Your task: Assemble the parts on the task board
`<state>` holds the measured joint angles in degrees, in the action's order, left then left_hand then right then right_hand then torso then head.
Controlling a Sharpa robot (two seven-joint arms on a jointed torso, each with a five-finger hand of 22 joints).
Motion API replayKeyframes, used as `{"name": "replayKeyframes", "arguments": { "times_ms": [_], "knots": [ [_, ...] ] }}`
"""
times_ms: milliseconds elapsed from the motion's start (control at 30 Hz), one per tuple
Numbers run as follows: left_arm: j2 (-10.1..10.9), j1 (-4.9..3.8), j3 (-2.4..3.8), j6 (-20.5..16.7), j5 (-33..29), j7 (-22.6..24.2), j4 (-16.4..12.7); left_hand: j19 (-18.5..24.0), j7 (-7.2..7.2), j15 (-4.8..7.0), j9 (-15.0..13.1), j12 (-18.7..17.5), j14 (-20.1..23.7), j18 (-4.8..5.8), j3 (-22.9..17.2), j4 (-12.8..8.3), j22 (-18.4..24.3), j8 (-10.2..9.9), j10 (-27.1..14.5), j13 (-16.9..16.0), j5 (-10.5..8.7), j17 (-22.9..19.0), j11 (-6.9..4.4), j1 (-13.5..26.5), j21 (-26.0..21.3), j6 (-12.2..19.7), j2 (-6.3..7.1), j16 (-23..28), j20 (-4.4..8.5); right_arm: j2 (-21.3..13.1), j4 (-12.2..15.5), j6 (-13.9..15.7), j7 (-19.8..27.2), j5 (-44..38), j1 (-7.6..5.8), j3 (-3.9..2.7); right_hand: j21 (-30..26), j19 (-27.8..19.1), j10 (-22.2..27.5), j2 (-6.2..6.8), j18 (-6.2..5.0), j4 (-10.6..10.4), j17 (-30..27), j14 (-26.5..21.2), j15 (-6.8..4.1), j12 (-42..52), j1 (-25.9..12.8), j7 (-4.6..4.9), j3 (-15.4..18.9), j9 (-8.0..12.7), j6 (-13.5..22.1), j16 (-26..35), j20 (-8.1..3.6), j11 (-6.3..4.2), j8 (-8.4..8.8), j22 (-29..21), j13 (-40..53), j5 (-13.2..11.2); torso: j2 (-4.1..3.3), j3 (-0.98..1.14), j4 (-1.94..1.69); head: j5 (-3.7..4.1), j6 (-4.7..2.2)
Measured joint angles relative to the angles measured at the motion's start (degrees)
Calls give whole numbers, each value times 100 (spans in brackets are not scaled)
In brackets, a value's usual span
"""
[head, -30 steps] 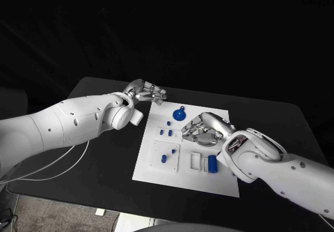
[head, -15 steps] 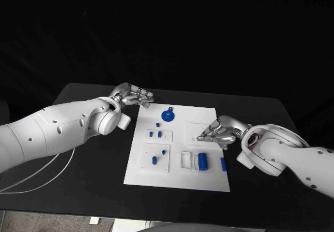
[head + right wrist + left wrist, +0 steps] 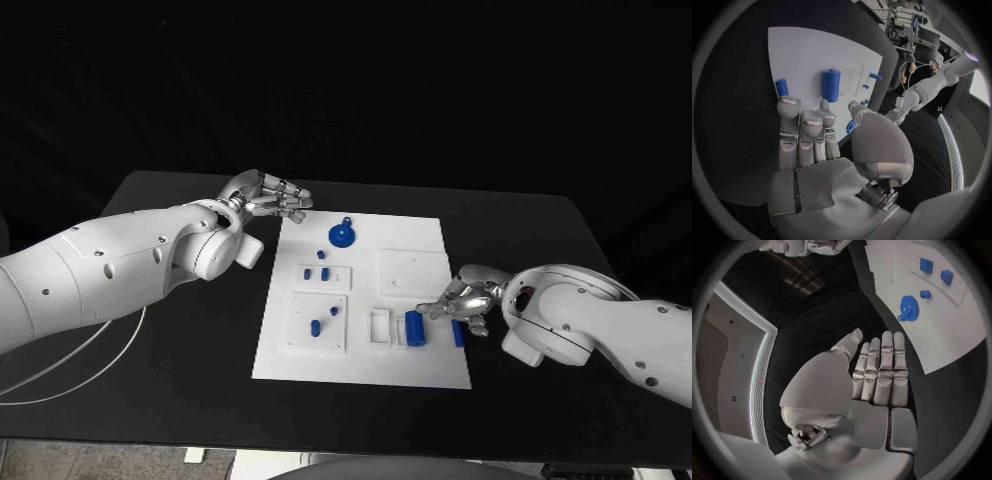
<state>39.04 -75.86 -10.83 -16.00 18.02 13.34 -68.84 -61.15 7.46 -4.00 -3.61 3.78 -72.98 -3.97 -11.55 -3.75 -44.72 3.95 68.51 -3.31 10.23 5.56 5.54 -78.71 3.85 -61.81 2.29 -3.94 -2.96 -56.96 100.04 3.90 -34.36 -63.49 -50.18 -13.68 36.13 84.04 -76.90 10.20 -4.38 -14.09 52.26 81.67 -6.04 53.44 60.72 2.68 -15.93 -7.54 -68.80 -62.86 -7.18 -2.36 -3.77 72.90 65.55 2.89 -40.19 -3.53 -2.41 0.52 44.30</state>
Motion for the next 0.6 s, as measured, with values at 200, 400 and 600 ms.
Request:
{"name": "replayKeyframes", "arguments": {
  "times_ms": [200, 400, 600],
  "knots": [
    [23, 1, -2, 1, -2, 5, -41, -90, 0, -1, 0, 0, -42, 0, 345, 229, 351, 0, 0, 0, 45, 28, 0, 139, 0, 0, 73, 0, -12, 51, -69, -65, -320, 43, 64, 110, 0, 0, 0, 29, 0, -21, 103, 11, 11, -31, -31, 20, -22, 13, 20, 34, 0, 0, 0, 36, 76, 0, 3, -10, -3, 21, 29],
    [37, 1, -2, 2, -5, 10, -67, -204, -15, -1, 0, 0, -42, 0, 801, 387, 860, 0, 0, 0, 12, 56, 0, -17, 0, 15, -82, 0, -23, 163, -137, -63, -446, 45, 110, 155, 0, 0, -20, 29, -1, -21, 138, 11, 11, -31, -31, 18, -22, 26, 59, 62, 1, 21, 0, 57, 110, 0, 3, -9, -7, 17, 45],
    [42, 1, -3, 5, -8, 11, -85, -305, -15, -1, 0, 0, -42, -1, 1127, 478, 1369, 0, -1, 0, 12, 73, 0, -136, 0, 15, -201, 0, -22, 304, -209, -39, -487, 57, 108, 184, 0, 0, -22, 84, 1, -1, 165, 36, -4, -67, -22, 30, -42, 27, 94, 86, 1, 21, -28, 70, 142, 0, -1, -8, -7, 4, 69]
  ]
}}
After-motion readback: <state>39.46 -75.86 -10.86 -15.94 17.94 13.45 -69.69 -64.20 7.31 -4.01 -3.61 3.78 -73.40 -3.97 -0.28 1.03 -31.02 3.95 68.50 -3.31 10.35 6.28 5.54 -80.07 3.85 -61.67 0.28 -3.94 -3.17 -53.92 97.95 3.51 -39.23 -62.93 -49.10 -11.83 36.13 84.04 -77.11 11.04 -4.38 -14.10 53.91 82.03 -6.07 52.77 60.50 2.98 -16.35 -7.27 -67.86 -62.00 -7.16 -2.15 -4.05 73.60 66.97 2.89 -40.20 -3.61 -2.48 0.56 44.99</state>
